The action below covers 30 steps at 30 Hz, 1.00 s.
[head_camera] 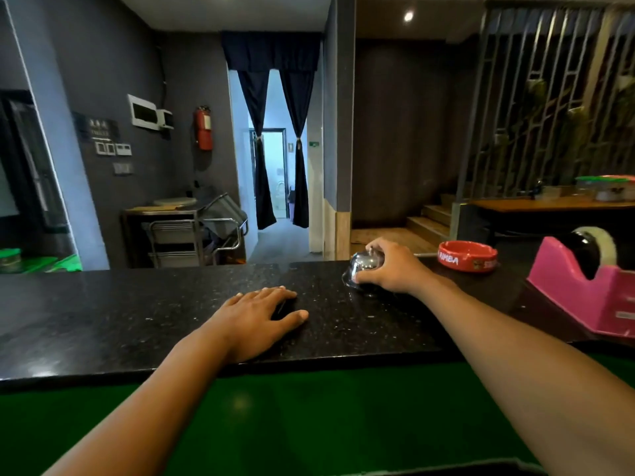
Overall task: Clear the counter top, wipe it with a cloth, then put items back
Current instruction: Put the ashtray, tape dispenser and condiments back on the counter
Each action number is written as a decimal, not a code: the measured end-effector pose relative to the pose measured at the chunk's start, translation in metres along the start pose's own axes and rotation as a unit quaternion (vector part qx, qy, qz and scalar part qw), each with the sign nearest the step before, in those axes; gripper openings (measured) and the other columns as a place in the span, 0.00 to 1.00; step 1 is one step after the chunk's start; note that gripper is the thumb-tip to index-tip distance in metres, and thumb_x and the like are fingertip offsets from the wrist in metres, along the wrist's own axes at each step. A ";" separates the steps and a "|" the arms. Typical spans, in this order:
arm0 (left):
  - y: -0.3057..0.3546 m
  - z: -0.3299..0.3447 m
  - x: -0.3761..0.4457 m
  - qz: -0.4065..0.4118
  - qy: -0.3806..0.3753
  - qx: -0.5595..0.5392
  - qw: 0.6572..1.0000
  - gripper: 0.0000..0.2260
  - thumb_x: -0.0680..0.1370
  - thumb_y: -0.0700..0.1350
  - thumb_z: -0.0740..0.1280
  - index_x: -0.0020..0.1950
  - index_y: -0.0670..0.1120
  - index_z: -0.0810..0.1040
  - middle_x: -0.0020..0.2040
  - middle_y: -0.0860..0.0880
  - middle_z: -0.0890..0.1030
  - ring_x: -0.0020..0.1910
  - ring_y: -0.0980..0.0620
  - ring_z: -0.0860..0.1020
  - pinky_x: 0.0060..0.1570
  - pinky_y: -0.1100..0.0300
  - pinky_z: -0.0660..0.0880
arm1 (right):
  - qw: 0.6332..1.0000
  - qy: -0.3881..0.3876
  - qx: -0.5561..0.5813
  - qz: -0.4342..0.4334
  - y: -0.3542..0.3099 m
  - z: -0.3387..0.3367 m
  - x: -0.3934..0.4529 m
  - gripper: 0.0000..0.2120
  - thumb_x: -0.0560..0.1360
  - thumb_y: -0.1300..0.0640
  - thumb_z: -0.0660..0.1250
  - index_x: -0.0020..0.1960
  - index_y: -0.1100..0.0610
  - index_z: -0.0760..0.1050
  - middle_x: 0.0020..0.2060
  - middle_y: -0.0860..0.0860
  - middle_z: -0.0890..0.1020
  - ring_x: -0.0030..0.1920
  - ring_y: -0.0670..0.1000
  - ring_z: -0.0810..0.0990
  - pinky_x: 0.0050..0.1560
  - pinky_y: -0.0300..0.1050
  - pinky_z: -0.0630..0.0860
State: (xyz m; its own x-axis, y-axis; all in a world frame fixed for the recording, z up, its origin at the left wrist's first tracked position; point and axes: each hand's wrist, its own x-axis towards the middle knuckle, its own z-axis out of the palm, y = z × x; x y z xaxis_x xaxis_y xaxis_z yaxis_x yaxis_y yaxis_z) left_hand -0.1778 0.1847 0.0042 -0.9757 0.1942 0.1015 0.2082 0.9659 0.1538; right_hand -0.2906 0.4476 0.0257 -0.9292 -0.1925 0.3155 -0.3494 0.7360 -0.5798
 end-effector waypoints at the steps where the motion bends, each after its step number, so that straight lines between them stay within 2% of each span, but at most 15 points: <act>1: -0.001 0.001 0.001 0.002 -0.002 -0.001 1.000 0.34 0.73 0.73 0.46 0.75 0.61 0.59 0.78 0.56 0.60 0.76 0.52 0.60 0.75 0.47 0.53 | 1.000 0.000 0.005 0.008 -0.001 0.005 0.007 0.34 0.62 0.44 0.78 0.64 0.49 0.69 0.56 0.49 0.76 0.51 0.48 0.75 0.48 0.43 0.73; 7: -0.004 0.003 0.006 0.007 0.008 -0.015 1.000 0.30 0.75 0.72 0.49 0.74 0.61 0.61 0.76 0.55 0.64 0.74 0.51 0.63 0.74 0.44 0.56 | 0.999 0.010 0.023 0.048 -0.015 0.029 0.019 0.40 0.64 0.41 0.77 0.70 0.53 0.65 0.64 0.53 0.73 0.60 0.53 0.73 0.59 0.49 0.72; 11: -0.001 -0.001 0.001 0.010 0.017 -0.036 0.999 0.27 0.77 0.69 0.53 0.72 0.58 0.65 0.72 0.53 0.69 0.70 0.50 0.68 0.70 0.47 0.64 | 0.993 0.023 0.042 0.107 -0.017 0.037 -0.001 0.52 0.64 0.38 0.76 0.77 0.55 0.51 0.74 0.56 0.63 0.73 0.58 0.63 0.71 0.56 0.64; 13: 0.001 -0.003 -0.003 0.011 0.035 -0.061 0.997 0.24 0.78 0.65 0.56 0.70 0.55 0.68 0.69 0.51 0.72 0.67 0.50 0.70 0.66 0.49 0.68 | 0.992 0.035 0.049 0.115 -0.027 0.032 -0.027 0.55 0.65 0.36 0.74 0.78 0.55 0.47 0.76 0.56 0.59 0.75 0.59 0.59 0.72 0.56 0.62; 15: 0.005 -0.007 -0.015 0.022 0.044 -0.079 0.996 0.21 0.80 0.61 0.59 0.68 0.52 0.71 0.66 0.49 0.73 0.65 0.49 0.72 0.65 0.51 0.69 | 0.996 0.024 0.047 0.068 -0.044 0.027 -0.066 0.46 0.66 0.37 0.73 0.76 0.54 0.59 0.72 0.55 0.67 0.71 0.57 0.67 0.68 0.53 0.67; 17: 0.011 -0.011 -0.041 0.054 0.046 -0.099 0.993 0.17 0.80 0.58 0.61 0.65 0.51 0.74 0.62 0.50 0.75 0.61 0.51 0.75 0.63 0.53 0.71 | 0.996 0.002 0.090 -0.018 -0.064 0.026 -0.113 0.30 0.68 0.42 0.74 0.67 0.50 0.72 0.65 0.51 0.76 0.64 0.52 0.75 0.63 0.49 0.74; 19: 0.015 -0.007 -0.085 0.092 0.067 -0.152 0.982 0.16 0.79 0.58 0.63 0.63 0.53 0.75 0.58 0.54 0.77 0.57 0.56 0.76 0.61 0.55 0.74 | 0.985 -0.013 0.153 -0.079 -0.082 0.032 -0.165 0.19 0.71 0.48 0.74 0.60 0.47 0.76 0.59 0.47 0.80 0.59 0.46 0.78 0.58 0.43 0.76; 22: 0.007 0.013 -0.166 0.099 0.167 -0.232 0.953 0.17 0.77 0.60 0.64 0.64 0.56 0.74 0.60 0.58 0.78 0.61 0.62 0.75 0.62 0.60 0.72 | 0.973 -0.016 0.194 -0.126 -0.104 0.054 -0.234 0.16 0.72 0.53 0.73 0.59 0.47 0.77 0.56 0.42 0.80 0.56 0.41 0.78 0.54 0.37 0.76; 24: -0.005 0.036 -0.216 0.074 0.215 -0.250 0.941 0.18 0.78 0.58 0.64 0.65 0.55 0.74 0.62 0.58 0.77 0.63 0.62 0.74 0.63 0.62 0.70 | 0.972 -0.037 0.189 -0.135 -0.113 0.082 -0.270 0.17 0.72 0.53 0.73 0.60 0.48 0.77 0.56 0.41 0.79 0.57 0.40 0.77 0.54 0.36 0.75; 28: -0.029 0.099 -0.312 -0.013 0.210 -0.299 0.931 0.16 0.77 0.53 0.66 0.64 0.49 0.76 0.59 0.55 0.79 0.60 0.63 0.75 0.62 0.65 0.70 | 0.967 -0.096 0.207 -0.113 -0.127 0.161 -0.326 0.16 0.73 0.54 0.73 0.59 0.49 0.77 0.55 0.41 0.79 0.56 0.40 0.78 0.56 0.39 0.75; 30: -0.041 0.138 -0.368 -0.079 0.191 -0.325 0.923 0.16 0.77 0.53 0.66 0.63 0.50 0.77 0.58 0.56 0.79 0.59 0.64 0.76 0.61 0.66 0.71 | 0.962 -0.139 0.216 -0.096 -0.135 0.209 -0.356 0.15 0.72 0.55 0.73 0.58 0.48 0.77 0.54 0.42 0.80 0.55 0.42 0.78 0.56 0.41 0.76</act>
State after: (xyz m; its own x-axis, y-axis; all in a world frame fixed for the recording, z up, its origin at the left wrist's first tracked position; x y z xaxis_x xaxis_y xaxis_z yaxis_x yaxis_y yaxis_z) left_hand 0.1636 0.0969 -0.1754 -0.9282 -0.1351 0.3466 0.1828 0.6461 0.7411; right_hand 0.0620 0.2807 -0.1651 -0.8181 -0.5080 0.2696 -0.4793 0.3433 -0.8077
